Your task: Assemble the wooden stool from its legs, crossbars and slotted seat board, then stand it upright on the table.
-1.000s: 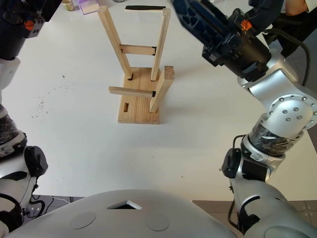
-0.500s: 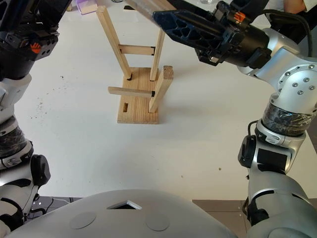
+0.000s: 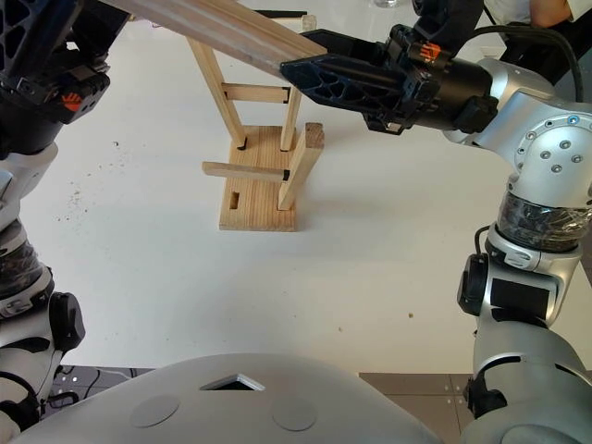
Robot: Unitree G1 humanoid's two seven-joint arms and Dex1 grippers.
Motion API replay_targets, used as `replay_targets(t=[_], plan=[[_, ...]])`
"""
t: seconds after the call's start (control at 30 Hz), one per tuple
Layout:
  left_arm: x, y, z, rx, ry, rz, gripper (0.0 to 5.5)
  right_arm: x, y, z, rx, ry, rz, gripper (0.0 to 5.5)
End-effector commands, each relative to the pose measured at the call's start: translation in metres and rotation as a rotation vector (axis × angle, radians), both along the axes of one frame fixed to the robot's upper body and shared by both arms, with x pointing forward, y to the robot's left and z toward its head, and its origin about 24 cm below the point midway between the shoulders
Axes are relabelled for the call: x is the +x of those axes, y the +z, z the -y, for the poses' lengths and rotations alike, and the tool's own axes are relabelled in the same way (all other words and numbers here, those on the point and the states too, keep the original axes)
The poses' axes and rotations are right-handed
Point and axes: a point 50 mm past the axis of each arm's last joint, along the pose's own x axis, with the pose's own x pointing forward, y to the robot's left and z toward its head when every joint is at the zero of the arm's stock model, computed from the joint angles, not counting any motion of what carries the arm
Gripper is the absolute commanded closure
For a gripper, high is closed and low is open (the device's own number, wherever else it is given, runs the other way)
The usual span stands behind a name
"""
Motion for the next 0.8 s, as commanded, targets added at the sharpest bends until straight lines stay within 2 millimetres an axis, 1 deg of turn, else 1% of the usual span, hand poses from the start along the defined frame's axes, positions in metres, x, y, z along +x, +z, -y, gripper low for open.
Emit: replay_targets(t=[0.03, 0.13, 0.33, 0.43, 0.53, 0.6, 0.63, 0.73, 0.8], plan=[[-0.001, 0.003, 0.006, 0.018, -0.008, 0.018, 2.02, -0.001, 0.002, -0.004, -0.005, 0.006, 0.022, 3.44], [0.000, 0.005, 0.005, 0.010, -0.006, 0.025, 2.47, -0.002, 0.001, -0.004, -0.013, 0.004, 0.017, 3.44], [0.004, 0.009, -0.005, 0.003, 0.016, 0.047, 3.27, 0.000, 0.000, 0.002, -0.025, -0.026, 0.010, 3.44], [0.004, 0.011, -0.009, -0.002, 0.026, 0.064, 3.28, 0.001, -0.001, 0.004, -0.028, -0.031, 0.007, 3.44], [0.002, 0.011, -0.010, 0.004, 0.017, 0.073, 3.29, 0.002, -0.001, 0.002, -0.029, -0.031, 0.016, 3.44], [0.002, 0.009, -0.011, 0.005, 0.023, 0.074, 3.30, 0.007, -0.003, 0.000, -0.050, -0.074, 0.052, 3.44], [0.002, 0.009, -0.011, 0.005, 0.034, 0.073, 3.30, 0.009, -0.005, -0.001, -0.055, -0.087, 0.067, 3.07], [0.005, 0.006, -0.017, 0.027, 0.085, 0.086, 3.30, 0.009, -0.008, 0.000, -0.065, -0.081, 0.080, 2.66], [0.009, 0.010, -0.027, 0.057, 0.147, 0.126, 3.31, 0.013, -0.011, 0.001, -0.108, -0.133, 0.097, 2.28]])
